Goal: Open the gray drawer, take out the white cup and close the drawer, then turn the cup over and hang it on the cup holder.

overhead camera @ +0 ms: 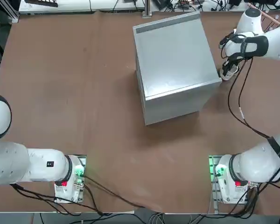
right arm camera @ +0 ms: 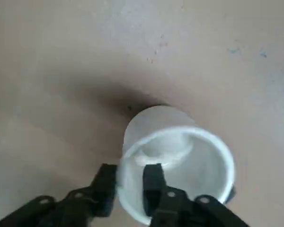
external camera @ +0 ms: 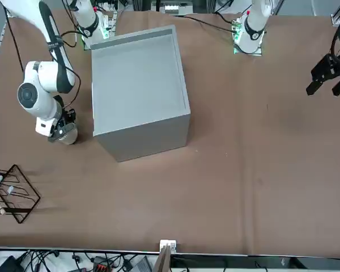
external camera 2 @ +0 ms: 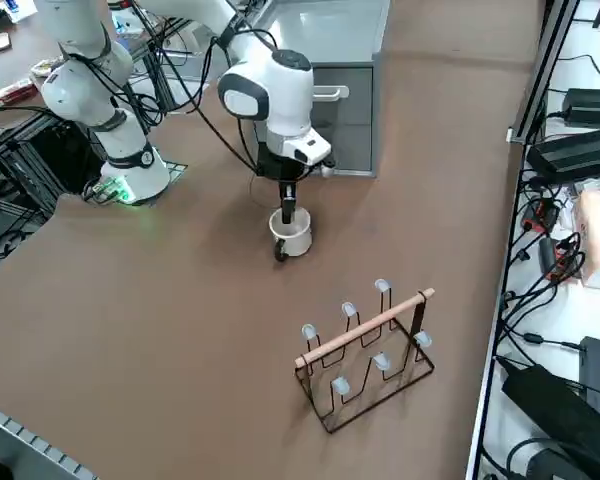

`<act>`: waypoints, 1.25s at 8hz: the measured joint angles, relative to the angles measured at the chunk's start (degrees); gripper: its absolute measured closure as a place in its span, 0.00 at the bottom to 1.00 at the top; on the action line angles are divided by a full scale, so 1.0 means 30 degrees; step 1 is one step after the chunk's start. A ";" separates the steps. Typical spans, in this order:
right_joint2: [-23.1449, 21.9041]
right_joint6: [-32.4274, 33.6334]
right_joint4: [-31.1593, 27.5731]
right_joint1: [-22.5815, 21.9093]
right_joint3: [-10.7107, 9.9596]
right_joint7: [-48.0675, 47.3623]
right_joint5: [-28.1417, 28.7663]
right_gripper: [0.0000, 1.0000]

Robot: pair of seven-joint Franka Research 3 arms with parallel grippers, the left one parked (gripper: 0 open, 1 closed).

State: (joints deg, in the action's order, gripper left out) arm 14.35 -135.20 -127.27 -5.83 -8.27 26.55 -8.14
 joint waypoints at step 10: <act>0.0048 0.9181 0.8096 0.5933 -0.0529 1.3025 0.5119 0.02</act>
State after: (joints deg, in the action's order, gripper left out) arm 14.50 -107.66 -102.98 11.97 -9.86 65.62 7.22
